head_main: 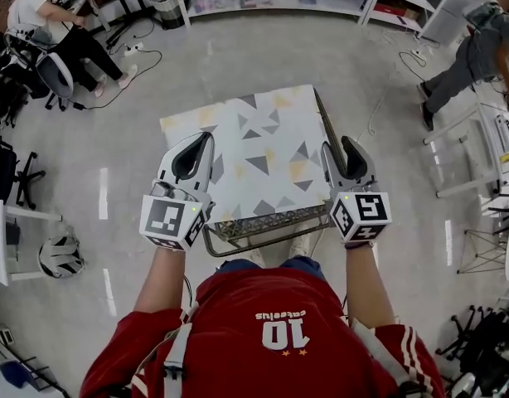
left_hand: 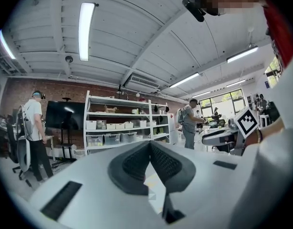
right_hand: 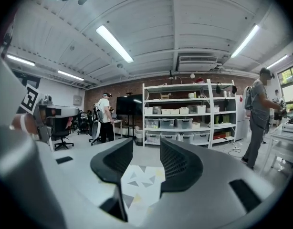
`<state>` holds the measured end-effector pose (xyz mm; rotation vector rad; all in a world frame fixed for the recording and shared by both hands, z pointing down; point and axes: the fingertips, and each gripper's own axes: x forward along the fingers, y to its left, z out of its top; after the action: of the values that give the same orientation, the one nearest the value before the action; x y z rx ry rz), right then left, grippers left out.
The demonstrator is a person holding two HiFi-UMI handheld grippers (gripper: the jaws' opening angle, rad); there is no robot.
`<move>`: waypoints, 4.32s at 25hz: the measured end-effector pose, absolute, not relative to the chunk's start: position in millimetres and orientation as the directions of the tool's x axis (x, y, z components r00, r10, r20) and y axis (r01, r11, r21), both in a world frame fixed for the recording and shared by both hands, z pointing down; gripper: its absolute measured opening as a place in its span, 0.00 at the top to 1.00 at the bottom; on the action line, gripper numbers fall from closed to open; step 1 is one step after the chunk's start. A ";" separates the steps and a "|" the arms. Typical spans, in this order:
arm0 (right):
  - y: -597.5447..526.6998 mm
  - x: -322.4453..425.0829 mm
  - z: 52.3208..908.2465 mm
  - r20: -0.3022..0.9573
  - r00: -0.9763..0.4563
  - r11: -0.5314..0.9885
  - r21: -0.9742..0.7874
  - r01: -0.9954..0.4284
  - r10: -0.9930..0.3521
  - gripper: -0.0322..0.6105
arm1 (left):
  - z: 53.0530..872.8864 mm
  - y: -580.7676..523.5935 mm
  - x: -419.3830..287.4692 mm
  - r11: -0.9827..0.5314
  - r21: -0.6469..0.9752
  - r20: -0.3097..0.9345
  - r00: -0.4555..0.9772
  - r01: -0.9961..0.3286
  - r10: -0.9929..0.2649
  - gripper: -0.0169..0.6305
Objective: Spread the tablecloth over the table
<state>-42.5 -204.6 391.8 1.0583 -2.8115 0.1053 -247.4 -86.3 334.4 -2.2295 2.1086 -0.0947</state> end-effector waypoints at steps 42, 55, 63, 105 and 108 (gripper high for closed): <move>-245.6 124.0 821.5 0.696 -0.290 0.248 -0.164 -0.955 -0.657 0.68 | 442.1 -178.3 -119.4 -0.387 -0.114 0.169 0.366 -0.915 -0.915 0.96; -251.3 120.7 841.6 0.784 -0.212 0.244 -0.080 -0.967 -0.584 0.68 | 455.5 -189.6 -139.8 -0.376 -0.091 0.197 0.353 -0.922 -0.915 0.96; -250.4 137.6 843.8 0.817 -0.171 0.232 -0.047 -0.972 -0.550 0.91 | 453.7 -192.2 -135.7 -0.367 -0.085 0.196 0.346 -0.926 -0.917 0.96; -234.7 115.6 839.6 0.908 -0.271 0.560 -0.050 -0.827 -0.318 0.93 | 409.2 -152.5 -165.5 -0.148 -0.087 0.172 0.132 -0.985 -0.976 0.96; -232.6 116.0 836.6 0.914 -0.258 0.570 -0.036 -0.821 -0.314 0.93 | 409.9 -143.7 -183.4 -0.118 -0.075 0.175 0.103 -0.990 -0.979 0.96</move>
<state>116.0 -232.6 836.6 0.9272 -1.8261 0.6503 -183.4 -143.7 409.9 -2.3775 2.1257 -0.2904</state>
